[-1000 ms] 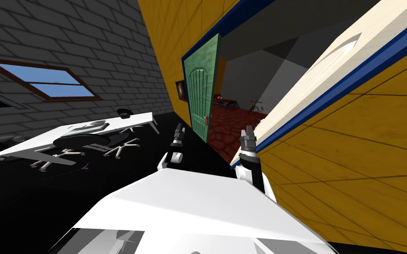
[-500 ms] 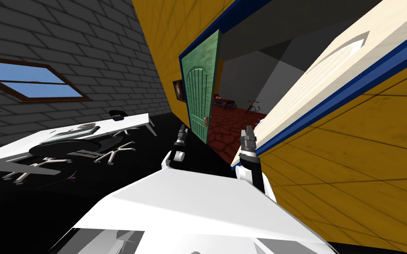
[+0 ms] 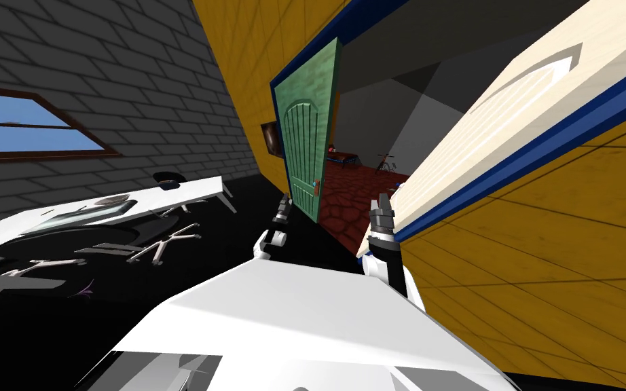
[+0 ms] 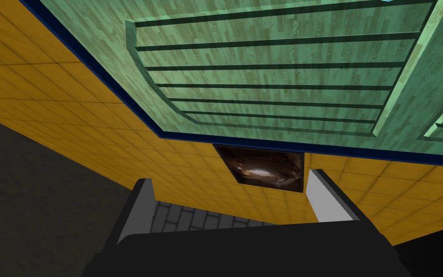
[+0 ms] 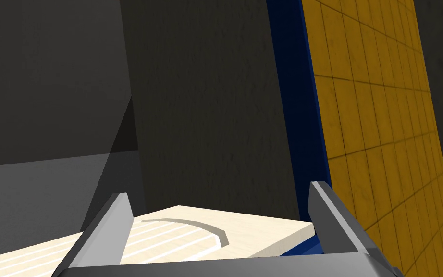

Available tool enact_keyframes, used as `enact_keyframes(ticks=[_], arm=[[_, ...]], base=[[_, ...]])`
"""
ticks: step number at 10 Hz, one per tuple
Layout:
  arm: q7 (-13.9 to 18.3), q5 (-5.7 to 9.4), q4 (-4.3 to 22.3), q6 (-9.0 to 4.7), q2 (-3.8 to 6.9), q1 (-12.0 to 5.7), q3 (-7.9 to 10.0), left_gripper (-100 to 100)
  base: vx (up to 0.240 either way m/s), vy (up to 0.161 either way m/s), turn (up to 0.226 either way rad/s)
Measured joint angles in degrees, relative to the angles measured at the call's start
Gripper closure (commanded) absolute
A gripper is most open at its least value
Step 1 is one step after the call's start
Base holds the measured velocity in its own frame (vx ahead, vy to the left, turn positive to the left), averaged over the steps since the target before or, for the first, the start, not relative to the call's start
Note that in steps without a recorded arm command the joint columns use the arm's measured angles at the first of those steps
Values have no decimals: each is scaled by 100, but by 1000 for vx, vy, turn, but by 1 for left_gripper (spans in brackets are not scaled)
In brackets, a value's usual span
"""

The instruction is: Push the door open

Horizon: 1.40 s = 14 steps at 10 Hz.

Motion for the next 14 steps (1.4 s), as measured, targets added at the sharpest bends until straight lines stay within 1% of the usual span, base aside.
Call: enact_keyframes(ticks=[2,3,4,7,8,9,10,13,14], arm=[[28,-33,269,20,-11,-177,-49,-100],[52,-41,419,38,0,-283,-61,-100],[82,-50,588,26,13,-378,-77,-100],[165,-83,954,49,39,-596,-143,-100],[182,-96,1151,32,27,-724,-157,-100],[201,-109,1297,28,21,-809,-178,-100],[232,-115,1481,27,32,-931,-188,-100],[283,-164,1817,60,-12,-1119,-269,-100],[295,-168,1916,47,-13,-1176,-274,-100]], base=[[84,85,-83],[85,75,-75],[79,66,-86],[87,91,-83],[75,91,-77],[75,88,-73],[72,85,-86],[71,75,-59],[48,52,-40]])
